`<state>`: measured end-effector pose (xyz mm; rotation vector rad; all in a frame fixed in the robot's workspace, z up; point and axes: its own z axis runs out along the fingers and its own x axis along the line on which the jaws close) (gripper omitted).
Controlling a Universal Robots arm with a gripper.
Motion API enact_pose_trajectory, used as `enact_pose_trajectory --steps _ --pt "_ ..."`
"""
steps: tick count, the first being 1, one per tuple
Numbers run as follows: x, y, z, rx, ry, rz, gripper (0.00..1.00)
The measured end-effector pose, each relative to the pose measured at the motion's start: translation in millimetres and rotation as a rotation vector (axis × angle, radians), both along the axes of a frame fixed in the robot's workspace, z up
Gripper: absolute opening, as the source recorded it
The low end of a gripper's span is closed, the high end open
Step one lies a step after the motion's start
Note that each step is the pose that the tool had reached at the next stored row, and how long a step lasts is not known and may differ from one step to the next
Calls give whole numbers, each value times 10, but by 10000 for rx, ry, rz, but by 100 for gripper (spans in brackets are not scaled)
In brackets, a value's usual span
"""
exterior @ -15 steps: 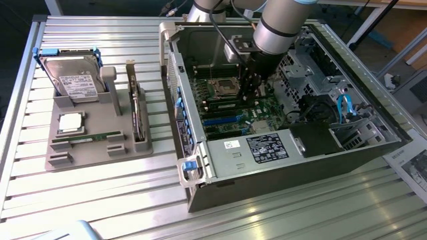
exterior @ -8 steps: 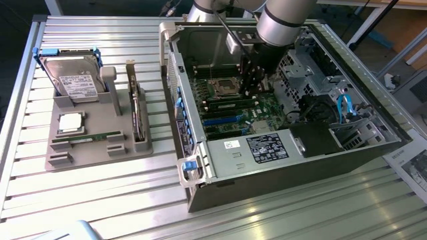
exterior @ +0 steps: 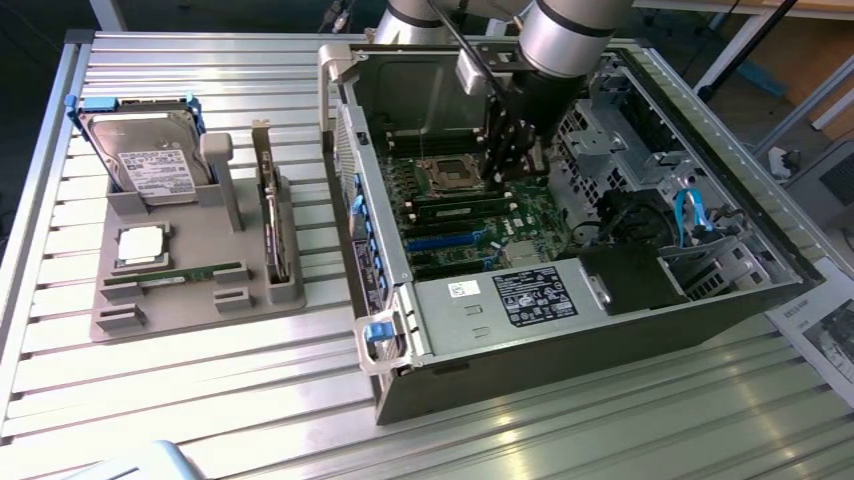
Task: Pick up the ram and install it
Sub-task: 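Insert the ram into the slot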
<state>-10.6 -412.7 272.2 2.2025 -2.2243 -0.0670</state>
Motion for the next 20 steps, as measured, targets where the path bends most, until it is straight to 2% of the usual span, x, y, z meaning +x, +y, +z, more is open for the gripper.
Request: enact_pose_trajectory --steps 5,13,20 --pt "0 0 77 1 0 0 25" --pt "0 0 290 1 0 0 25" --pt "0 0 539 -3 0 0 25"
